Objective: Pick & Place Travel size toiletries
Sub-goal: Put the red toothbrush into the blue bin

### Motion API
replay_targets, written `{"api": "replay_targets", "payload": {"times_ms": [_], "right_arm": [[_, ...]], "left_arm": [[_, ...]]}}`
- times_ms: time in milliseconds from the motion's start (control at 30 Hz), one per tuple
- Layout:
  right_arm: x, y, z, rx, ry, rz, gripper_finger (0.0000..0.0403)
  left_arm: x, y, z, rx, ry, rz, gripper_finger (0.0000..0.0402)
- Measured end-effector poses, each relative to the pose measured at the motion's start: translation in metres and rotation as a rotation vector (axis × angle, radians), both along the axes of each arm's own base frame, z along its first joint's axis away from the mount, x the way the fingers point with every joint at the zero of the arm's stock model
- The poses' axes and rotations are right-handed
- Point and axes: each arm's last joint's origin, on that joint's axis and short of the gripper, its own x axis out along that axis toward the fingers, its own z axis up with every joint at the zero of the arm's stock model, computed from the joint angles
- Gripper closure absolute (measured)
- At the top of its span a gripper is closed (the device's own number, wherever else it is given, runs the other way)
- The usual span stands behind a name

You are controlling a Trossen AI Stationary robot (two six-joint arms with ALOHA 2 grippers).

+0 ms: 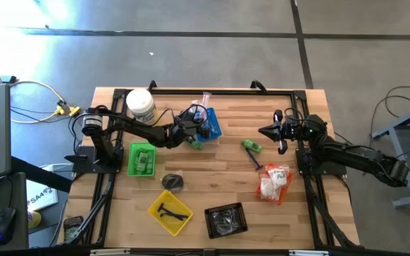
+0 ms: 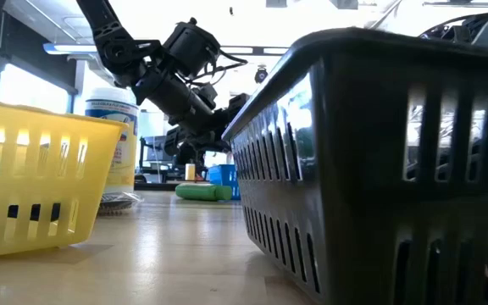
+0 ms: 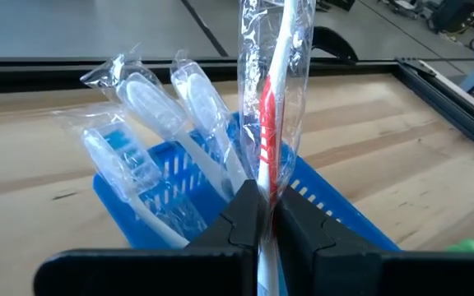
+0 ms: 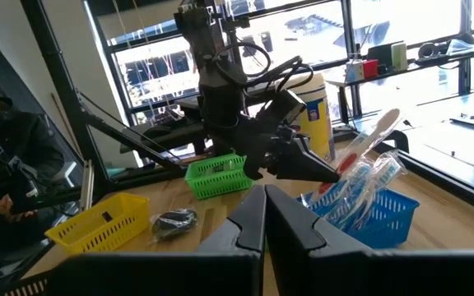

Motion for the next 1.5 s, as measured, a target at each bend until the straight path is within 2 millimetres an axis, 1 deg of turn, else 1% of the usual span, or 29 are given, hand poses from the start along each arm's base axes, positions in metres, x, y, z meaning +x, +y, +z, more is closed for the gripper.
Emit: {"api": "replay_targets", "payload": {"times_ms": [167, 367, 433, 667, 867, 1067, 1167, 1233, 1333, 1433, 1500], "right_arm": [[0.0, 0.0, 0.0, 0.0, 0.0, 0.0, 0.0401], [0.0, 0.0, 0.0, 0.0, 0.0, 0.001, 0.0401], [0.0, 0.0, 0.0, 0.003, 0.0, 0.001, 0.0401], [0.0, 0.001, 0.0, 0.001, 0.002, 0.024, 0.0401], [0.0, 0.001, -0.001, 0.004, 0.005, 0.027, 0.0401], [0.0, 0.001, -0.001, 0.006, 0.008, 0.027, 0.0401], [0.0, 0.001, -0.001, 0.006, 0.008, 0.027, 0.0401], [0.0, 0.001, -0.001, 0.006, 0.008, 0.027, 0.0401], [0.0, 0.001, -0.001, 0.006, 0.008, 0.028, 0.0401], [0.0, 0.001, -0.001, 0.006, 0.008, 0.025, 0.0401], [0.0, 0.001, -0.001, 0.015, 0.008, 0.025, 0.0401]], "left_arm": [[0.0, 0.0, 0.0, -0.007, -0.008, 0.003, 0.0383], [0.005, 0.001, -0.018, -0.07, -0.053, 0.062, 0.037], [0.006, 0.001, -0.023, -0.077, -0.044, 0.07, 0.0367], [0.016, 0.002, -0.018, -0.045, -0.022, 0.024, 0.0354], [0.022, 0.002, -0.012, -0.04, -0.024, -0.017, 0.032], [0.02, 0.002, -0.015, -0.063, -0.001, -0.022, 0.0273], [0.02, 0.002, -0.016, -0.073, 0.014, -0.025, 0.0259], [0.02, 0.001, -0.017, -0.067, 0.026, -0.041, 0.0259], [0.021, 0.001, -0.015, -0.054, 0.03, -0.078, 0.0273], [0.022, 0.0, -0.015, -0.06, 0.027, -0.097, 0.0303], [0.021, 0.0, -0.015, -0.065, 0.033, -0.104, 0.0332]]}}
